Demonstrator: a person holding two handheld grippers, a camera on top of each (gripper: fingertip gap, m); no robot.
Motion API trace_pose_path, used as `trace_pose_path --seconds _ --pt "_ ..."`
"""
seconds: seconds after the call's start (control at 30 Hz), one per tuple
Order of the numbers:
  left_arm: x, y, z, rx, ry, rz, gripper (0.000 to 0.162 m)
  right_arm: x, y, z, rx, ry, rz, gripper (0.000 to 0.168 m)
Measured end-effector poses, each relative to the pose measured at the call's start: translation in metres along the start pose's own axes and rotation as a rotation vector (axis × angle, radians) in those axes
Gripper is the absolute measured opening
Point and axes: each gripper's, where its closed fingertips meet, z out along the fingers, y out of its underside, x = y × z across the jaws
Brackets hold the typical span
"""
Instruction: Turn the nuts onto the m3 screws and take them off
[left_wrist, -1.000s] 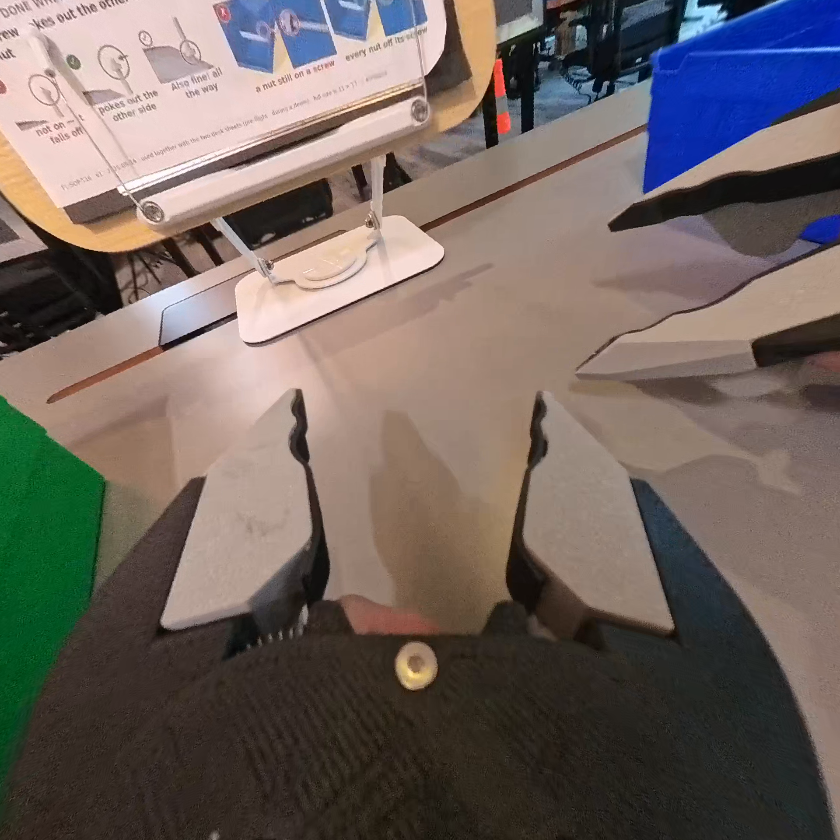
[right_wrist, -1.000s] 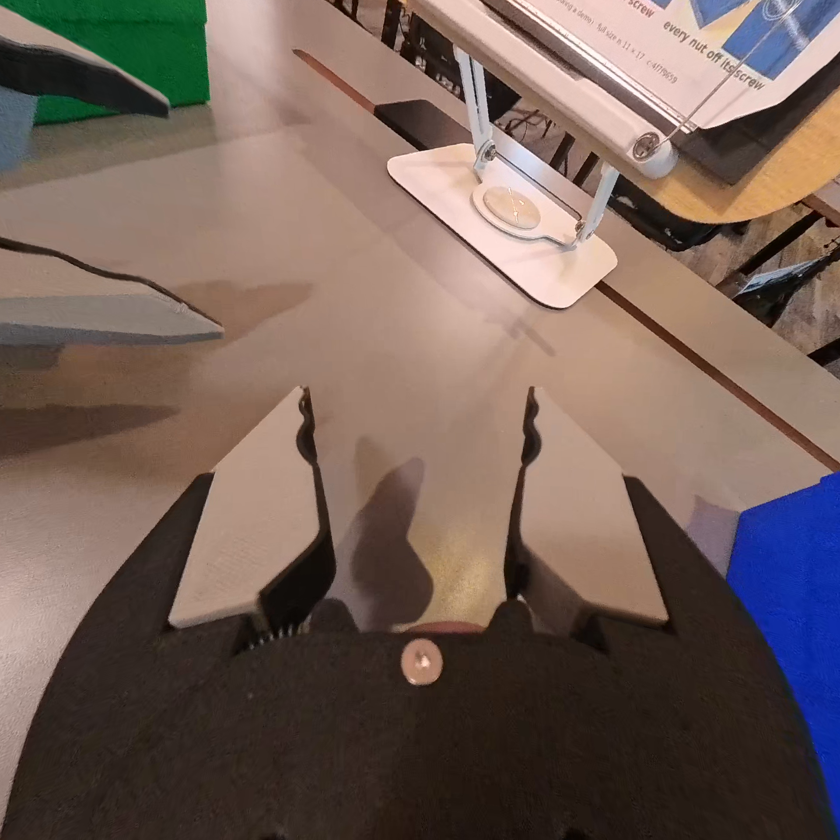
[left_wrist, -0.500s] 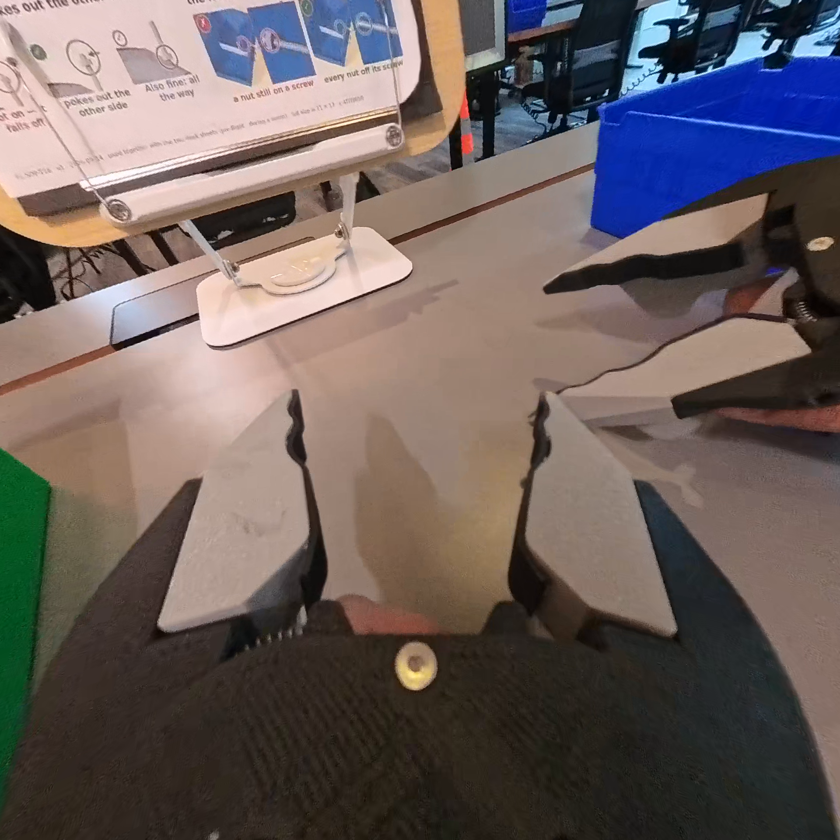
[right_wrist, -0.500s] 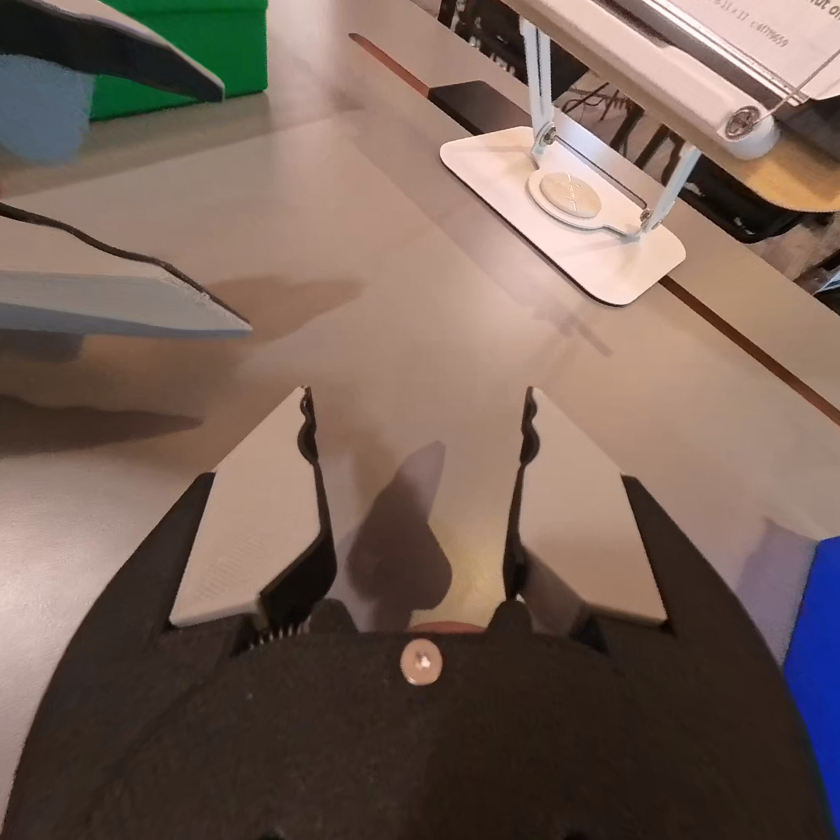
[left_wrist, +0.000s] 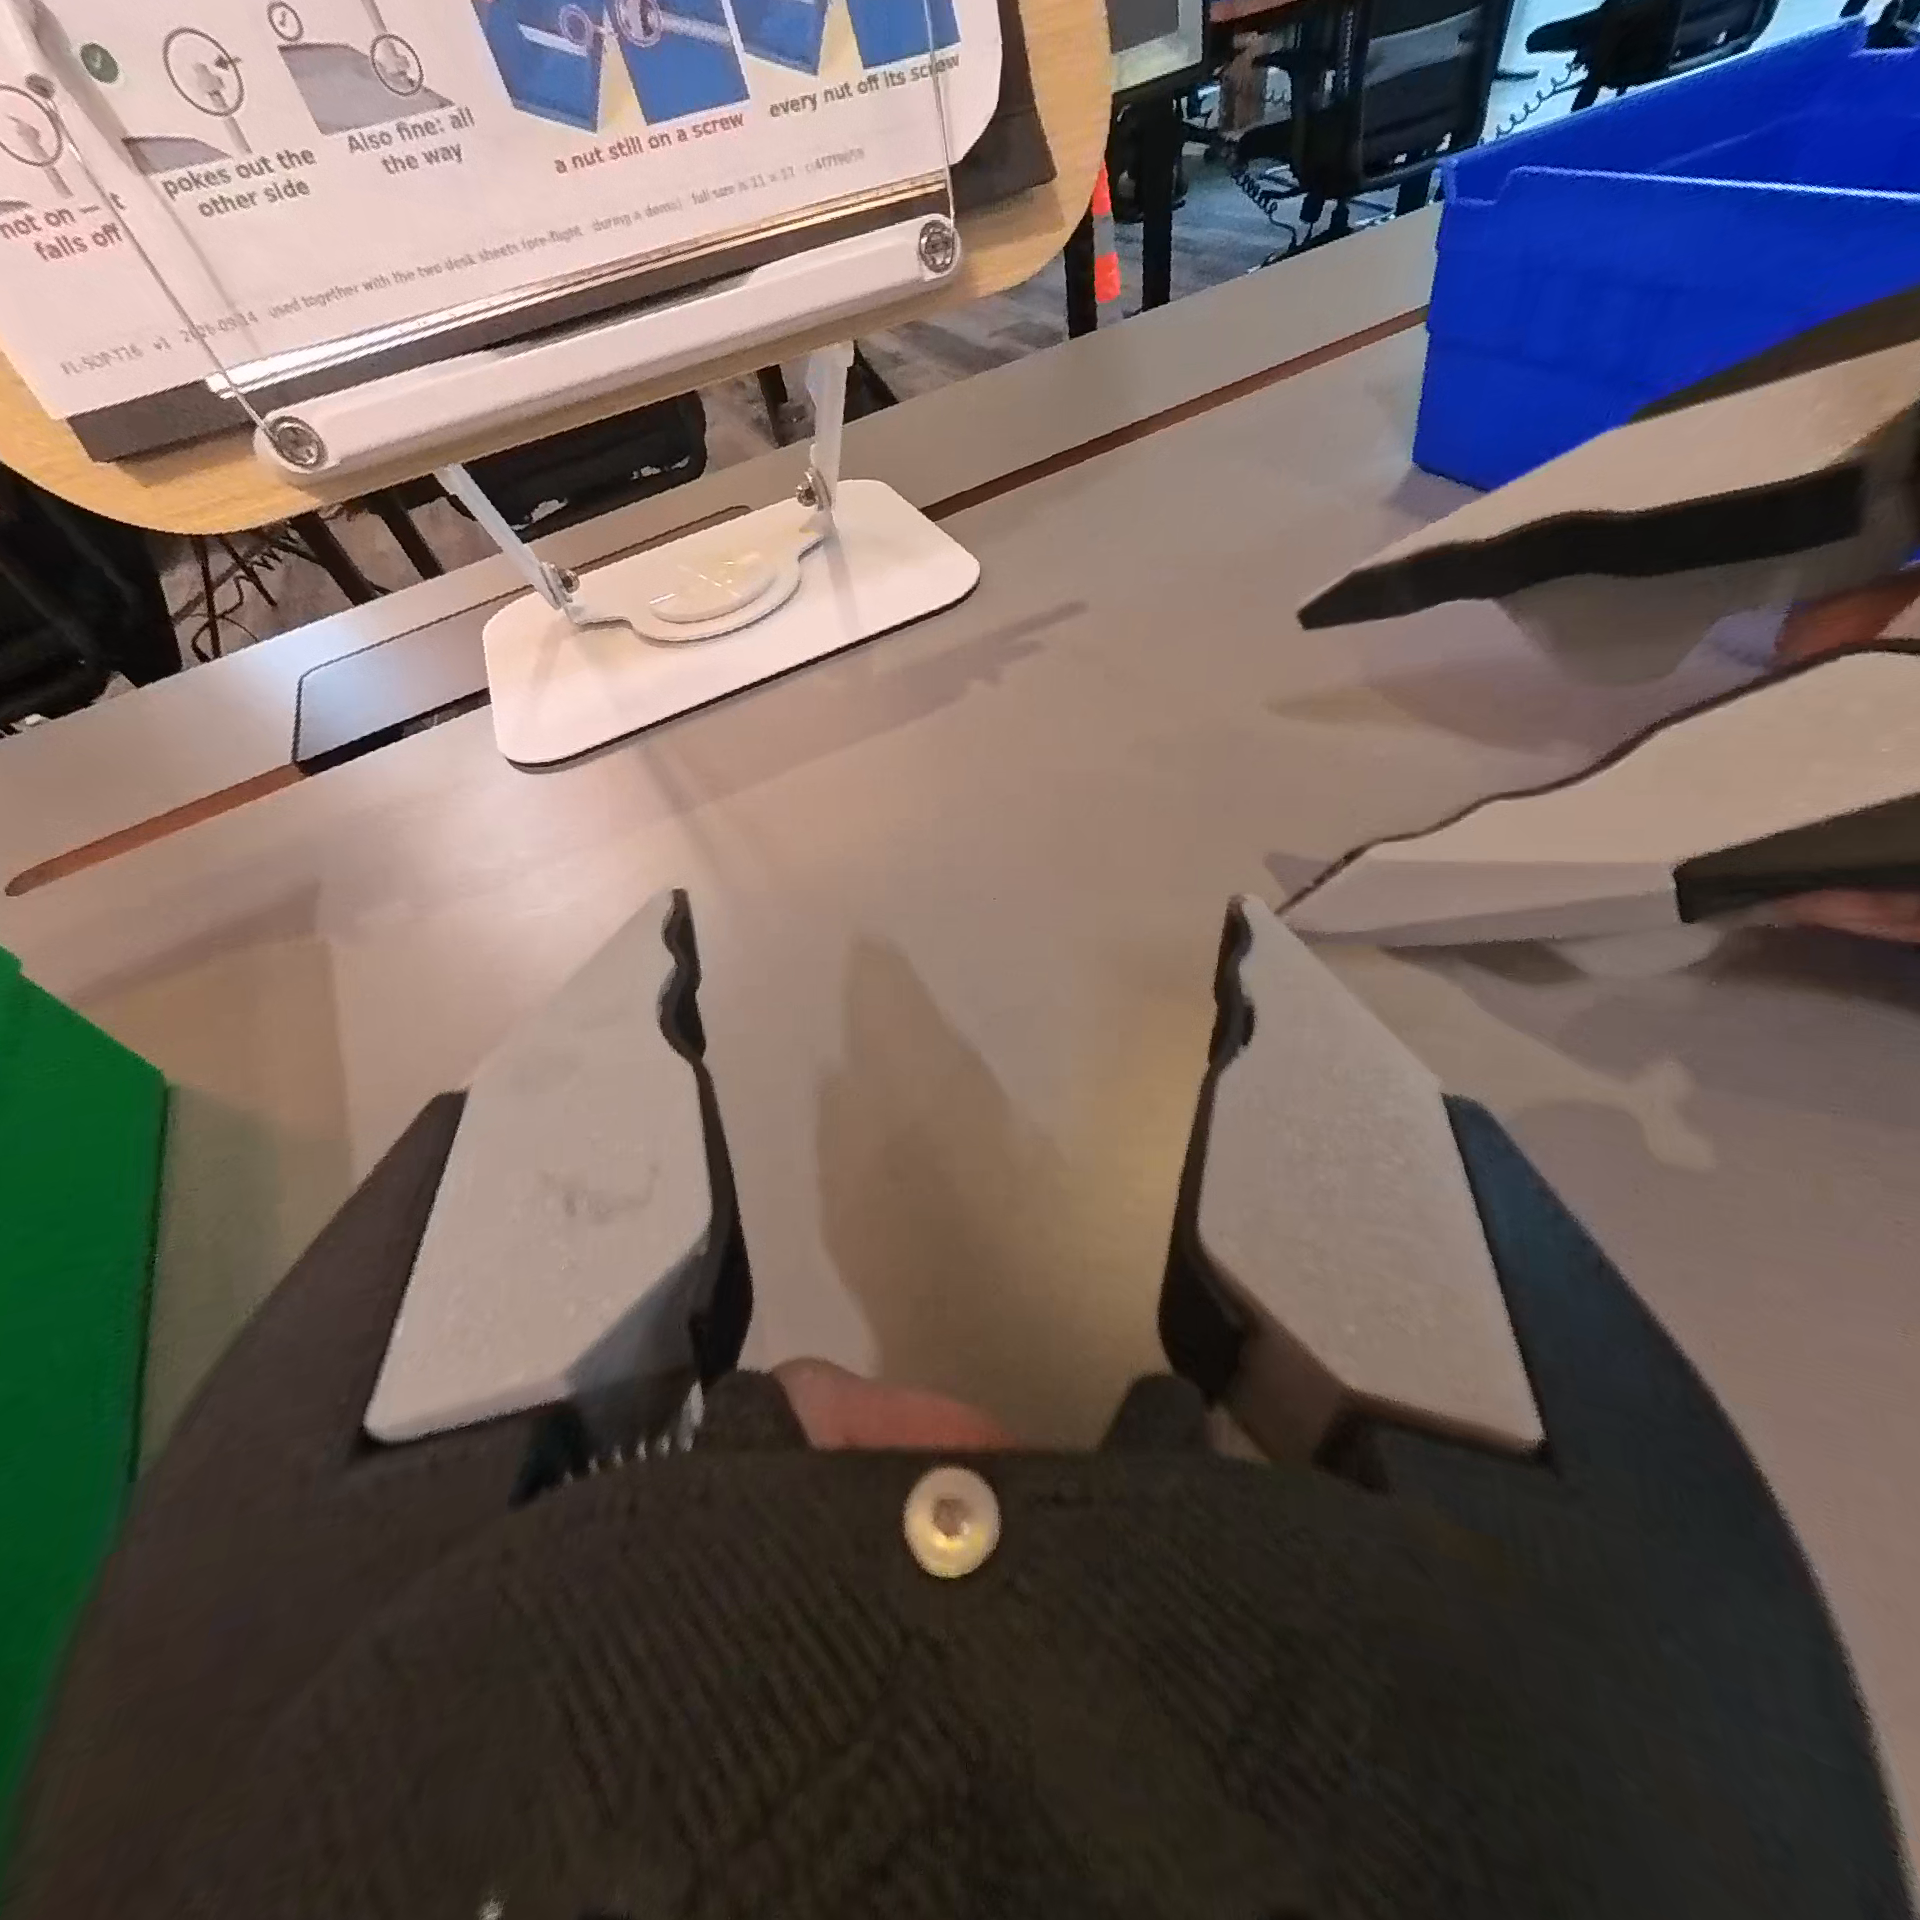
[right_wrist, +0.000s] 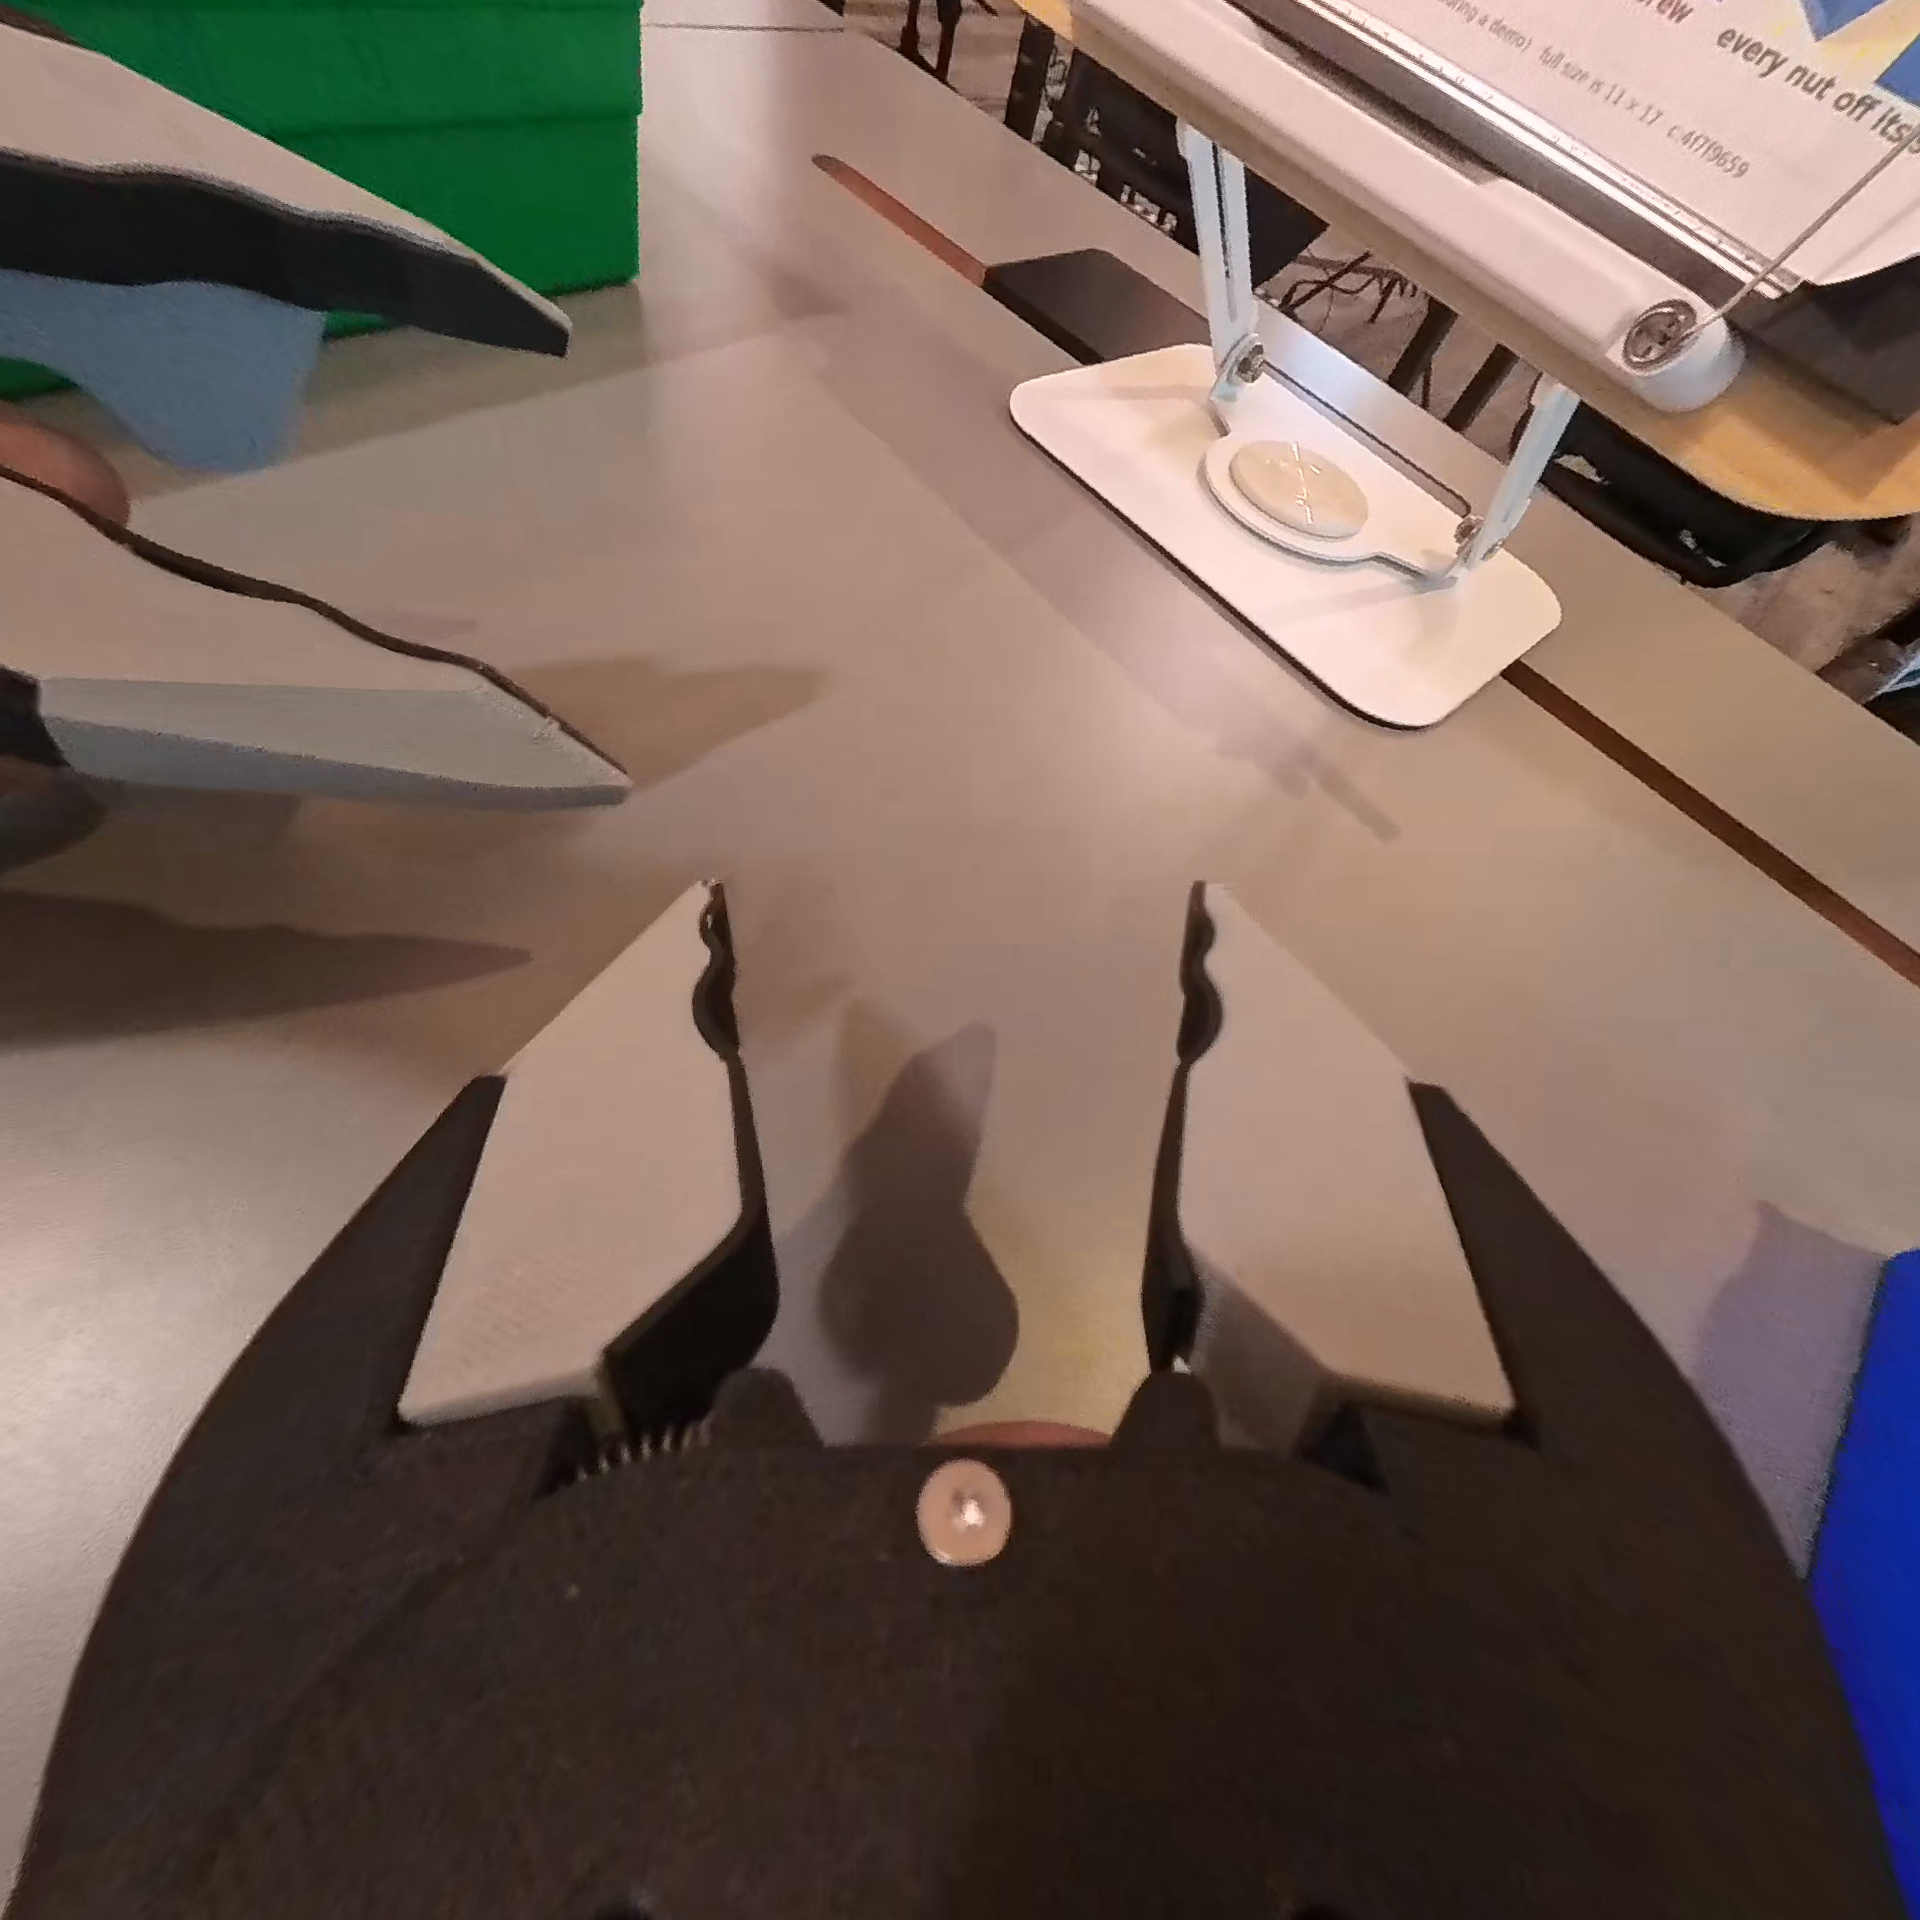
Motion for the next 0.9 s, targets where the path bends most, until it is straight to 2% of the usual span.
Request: trace_pose_path --seconds 0.2,0.37,0.5,0.73,0.9 --pt "0.000 -0.001 -0.005 -0.020 -0.020 -0.031 0.097 -0.004 -0.001 0.000 0.001 -0.003 -0.019 0.085" --pt "-0.004 -0.026 -0.038 0.012 -0.002 -0.016 0.097 -0.011 -0.007 -0.004 0.027 -0.042 0.008 0.084" --pt "-0.025 -0.044 -0.074 0.070 0.072 -0.125 0.097 -0.015 -0.007 -0.003 0.023 -0.028 -0.048 0.084" --pt "-0.047 -0.038 -0.095 0.101 0.054 -0.201 0.098 -0.013 -0.003 0.000 0.016 -0.038 -0.020 0.084" --pt "-0.066 -0.053 -0.120 0.135 0.001 -0.176 0.098 -0.015 0.000 0.003 0.004 -0.073 0.024 0.084"
